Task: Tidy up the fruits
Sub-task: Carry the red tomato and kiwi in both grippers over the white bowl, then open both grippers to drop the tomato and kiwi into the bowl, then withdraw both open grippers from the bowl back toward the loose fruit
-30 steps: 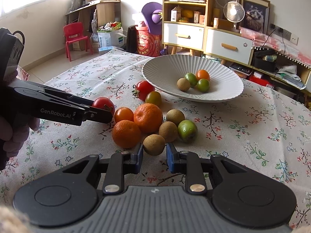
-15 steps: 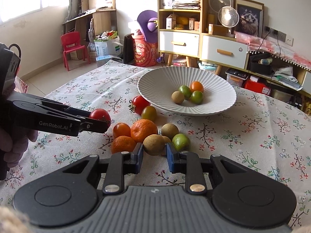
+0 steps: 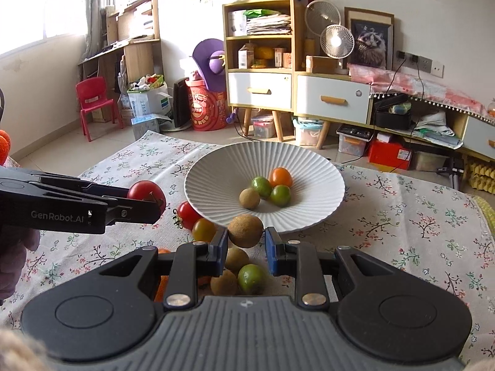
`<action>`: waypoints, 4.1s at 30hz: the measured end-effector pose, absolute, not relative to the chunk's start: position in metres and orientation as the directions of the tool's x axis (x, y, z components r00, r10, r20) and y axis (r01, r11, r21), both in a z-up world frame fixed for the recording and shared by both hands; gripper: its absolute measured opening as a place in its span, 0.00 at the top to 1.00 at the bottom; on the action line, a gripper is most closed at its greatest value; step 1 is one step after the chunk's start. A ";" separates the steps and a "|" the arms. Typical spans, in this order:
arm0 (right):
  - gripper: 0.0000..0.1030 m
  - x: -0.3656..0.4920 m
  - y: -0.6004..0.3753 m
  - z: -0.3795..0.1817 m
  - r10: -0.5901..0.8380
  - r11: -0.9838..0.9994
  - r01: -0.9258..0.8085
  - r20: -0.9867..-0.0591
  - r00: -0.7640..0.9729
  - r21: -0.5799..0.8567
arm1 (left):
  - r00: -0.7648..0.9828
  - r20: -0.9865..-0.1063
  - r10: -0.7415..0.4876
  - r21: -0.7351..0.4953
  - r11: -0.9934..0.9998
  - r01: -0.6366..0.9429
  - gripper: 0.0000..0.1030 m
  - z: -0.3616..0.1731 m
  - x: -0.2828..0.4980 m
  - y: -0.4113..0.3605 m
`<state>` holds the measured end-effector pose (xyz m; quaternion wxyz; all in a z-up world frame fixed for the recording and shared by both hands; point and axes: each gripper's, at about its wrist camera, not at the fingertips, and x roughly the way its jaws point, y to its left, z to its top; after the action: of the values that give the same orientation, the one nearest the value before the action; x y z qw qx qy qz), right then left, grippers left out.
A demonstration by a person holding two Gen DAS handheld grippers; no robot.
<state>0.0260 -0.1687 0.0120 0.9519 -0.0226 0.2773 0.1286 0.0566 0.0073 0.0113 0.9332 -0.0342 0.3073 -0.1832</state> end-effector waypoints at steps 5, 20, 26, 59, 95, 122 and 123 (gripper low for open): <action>0.78 0.036 -0.177 0.018 0.221 0.969 -0.248 -0.517 0.827 0.018 | 0.728 -0.574 -0.375 -0.194 0.926 0.324 0.63 0.017 0.076 0.007; 0.77 0.082 -0.196 0.000 0.297 0.955 -0.248 -0.570 0.766 0.165 | 0.652 -0.666 -0.363 -0.170 0.925 0.341 0.63 0.009 0.143 -0.014; 0.77 0.090 -0.195 -0.007 0.300 0.953 -0.254 -0.585 0.753 0.162 | 0.632 -0.689 -0.356 -0.182 0.928 0.324 0.63 0.001 0.159 -0.017; 0.74 0.115 -0.188 -0.019 0.306 0.951 -0.265 -0.604 0.736 0.159 | 0.584 -0.696 -0.419 -0.217 0.897 0.384 0.61 -0.005 0.177 -0.023; 0.38 0.050 -0.186 0.018 0.263 0.963 -0.246 -0.593 0.761 0.111 | 0.648 -0.674 -0.354 -0.149 0.925 0.349 0.22 0.011 0.085 0.017; 0.08 0.005 -0.198 -0.018 0.149 0.988 -0.127 -0.689 0.709 0.083 | 0.617 -0.742 -0.262 -0.078 0.948 0.309 0.06 -0.049 0.018 0.009; 0.08 0.005 -0.198 -0.019 0.148 0.989 -0.126 -0.692 0.707 0.083 | 0.620 -0.739 -0.261 -0.067 0.946 0.318 0.06 -0.051 0.016 0.006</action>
<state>0.0048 -0.1982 -0.0187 0.9237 0.0146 0.3757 0.0740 0.0156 0.0056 -0.0506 0.8994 0.0349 0.4048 -0.1609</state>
